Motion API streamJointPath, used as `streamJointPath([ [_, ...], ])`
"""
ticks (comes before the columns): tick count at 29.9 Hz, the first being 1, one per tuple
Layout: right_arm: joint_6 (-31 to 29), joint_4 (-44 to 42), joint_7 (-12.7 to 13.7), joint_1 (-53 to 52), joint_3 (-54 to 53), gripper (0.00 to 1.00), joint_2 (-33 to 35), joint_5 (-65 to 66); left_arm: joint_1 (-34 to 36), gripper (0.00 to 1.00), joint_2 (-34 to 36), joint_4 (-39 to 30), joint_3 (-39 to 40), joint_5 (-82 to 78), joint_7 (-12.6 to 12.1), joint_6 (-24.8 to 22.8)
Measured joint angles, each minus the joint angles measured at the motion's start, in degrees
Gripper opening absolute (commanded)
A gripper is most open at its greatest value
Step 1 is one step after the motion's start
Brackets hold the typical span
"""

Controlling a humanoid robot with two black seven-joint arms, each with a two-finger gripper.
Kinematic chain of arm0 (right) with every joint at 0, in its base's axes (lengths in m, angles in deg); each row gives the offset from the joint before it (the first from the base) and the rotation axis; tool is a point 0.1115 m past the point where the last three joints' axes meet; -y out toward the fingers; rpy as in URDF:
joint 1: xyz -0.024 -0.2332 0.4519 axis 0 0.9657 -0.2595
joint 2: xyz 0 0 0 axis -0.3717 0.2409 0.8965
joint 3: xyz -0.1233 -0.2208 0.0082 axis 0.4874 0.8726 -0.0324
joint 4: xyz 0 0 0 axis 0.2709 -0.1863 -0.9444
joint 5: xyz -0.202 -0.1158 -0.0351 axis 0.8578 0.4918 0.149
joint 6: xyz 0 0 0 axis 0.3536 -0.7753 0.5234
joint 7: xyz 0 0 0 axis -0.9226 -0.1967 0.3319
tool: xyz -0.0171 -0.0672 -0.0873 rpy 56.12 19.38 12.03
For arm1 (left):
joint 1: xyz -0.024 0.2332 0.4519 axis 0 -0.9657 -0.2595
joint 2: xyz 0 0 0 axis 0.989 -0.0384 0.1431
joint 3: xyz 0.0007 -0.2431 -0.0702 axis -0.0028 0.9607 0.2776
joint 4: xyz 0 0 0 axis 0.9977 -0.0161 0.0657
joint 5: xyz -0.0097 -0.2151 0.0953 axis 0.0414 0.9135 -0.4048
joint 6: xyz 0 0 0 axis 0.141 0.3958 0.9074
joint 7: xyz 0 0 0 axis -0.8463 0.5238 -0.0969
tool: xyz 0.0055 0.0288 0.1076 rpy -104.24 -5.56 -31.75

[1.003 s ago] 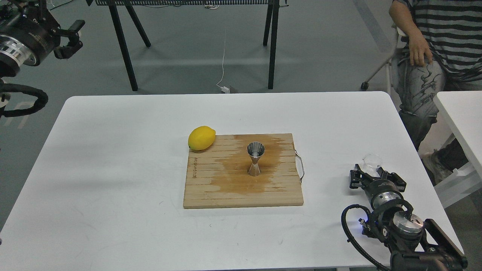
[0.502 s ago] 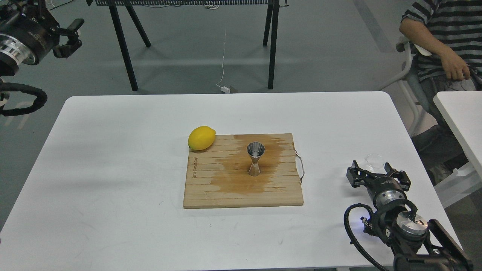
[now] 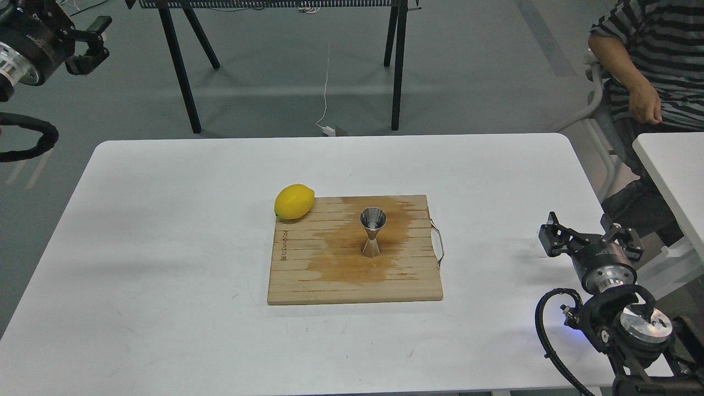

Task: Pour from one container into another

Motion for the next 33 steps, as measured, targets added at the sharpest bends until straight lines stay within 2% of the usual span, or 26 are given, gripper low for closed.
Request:
streamJointPath([
  [4, 0.1, -1.4, 0.0, -8.9, 4.1, 0.96, 1.7, 2.6, 0.0, 1.0, -0.3, 0.4, 0.1, 0.3, 0.1, 0.0],
  [8, -1.6, -8.8, 0.7, -18.5, 8.5, 0.96, 3.7, 6.8, -0.5, 1.0, -0.7, 1.0, 0.3, 0.6, 0.4, -0.1],
  [15, -13.5, -24.9, 2.9, -30.8, 18.2, 0.96, 6.8, 9.7, -1.3, 1.0, -2.7, 4.1, 0.3, 4.2, 0.8, -0.8],
  [23, -21.7, -28.9, 2.9, -31.0, 23.4, 0.99, 10.5, 9.7, -4.3, 1.0, -7.5, 7.9, -0.1, 5.6, 1.3, -1.7],
  [33, -22.4, -28.3, 2.2, -29.4, 23.2, 0.99, 10.7, 9.7, -5.9, 1.0, -14.0, 10.2, 0.8, 7.0, 3.7, -0.7],
])
